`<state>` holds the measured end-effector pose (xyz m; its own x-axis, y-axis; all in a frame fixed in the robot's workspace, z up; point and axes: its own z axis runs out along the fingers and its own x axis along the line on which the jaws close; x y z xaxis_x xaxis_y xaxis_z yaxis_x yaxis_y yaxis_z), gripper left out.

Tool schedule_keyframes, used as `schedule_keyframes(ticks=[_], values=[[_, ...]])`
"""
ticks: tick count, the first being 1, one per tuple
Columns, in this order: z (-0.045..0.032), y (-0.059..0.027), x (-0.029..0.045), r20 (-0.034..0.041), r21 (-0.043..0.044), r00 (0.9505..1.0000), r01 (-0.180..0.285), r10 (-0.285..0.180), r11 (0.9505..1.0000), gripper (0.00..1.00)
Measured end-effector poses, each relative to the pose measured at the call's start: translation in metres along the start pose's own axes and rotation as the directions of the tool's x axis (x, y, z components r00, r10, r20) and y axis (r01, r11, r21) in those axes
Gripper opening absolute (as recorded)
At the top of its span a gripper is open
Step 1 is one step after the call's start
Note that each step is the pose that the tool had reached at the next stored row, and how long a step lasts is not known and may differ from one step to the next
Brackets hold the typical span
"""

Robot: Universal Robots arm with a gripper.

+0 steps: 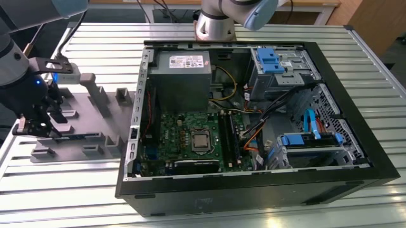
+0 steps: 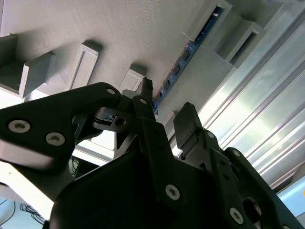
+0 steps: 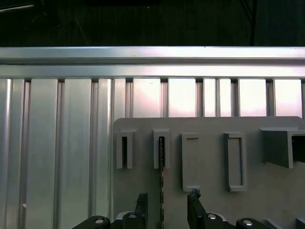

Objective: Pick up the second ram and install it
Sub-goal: 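Pick up the second ram and move it above second insertion slot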

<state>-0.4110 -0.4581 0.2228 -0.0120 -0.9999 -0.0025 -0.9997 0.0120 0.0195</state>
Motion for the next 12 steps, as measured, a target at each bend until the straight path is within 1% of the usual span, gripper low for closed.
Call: schedule_keyframes(ticks=[4, 5, 6, 7, 12], values=[[0.0004, 0.0, 0.0, 0.0001, 0.0001, 1.0, 0.0, 0.0, 1.0, 0.44], [0.0006, 0.0, 0.0, 0.0001, 0.0001, 1.0, 0.0, 0.0, 1.0, 0.38], [0.0008, -0.0001, 0.0, 0.0001, 0.0004, 1.0, 0.0, 0.0, 1.0, 0.38], [0.0011, 0.0, 0.0, 0.0001, 0.0009, 1.0, 0.0, 0.0, 1.0, 0.31], [0.003, -0.0001, 0.0001, 0.0002, 0.0046, 1.0, 0.0, 0.0, 1.0, 0.31]])
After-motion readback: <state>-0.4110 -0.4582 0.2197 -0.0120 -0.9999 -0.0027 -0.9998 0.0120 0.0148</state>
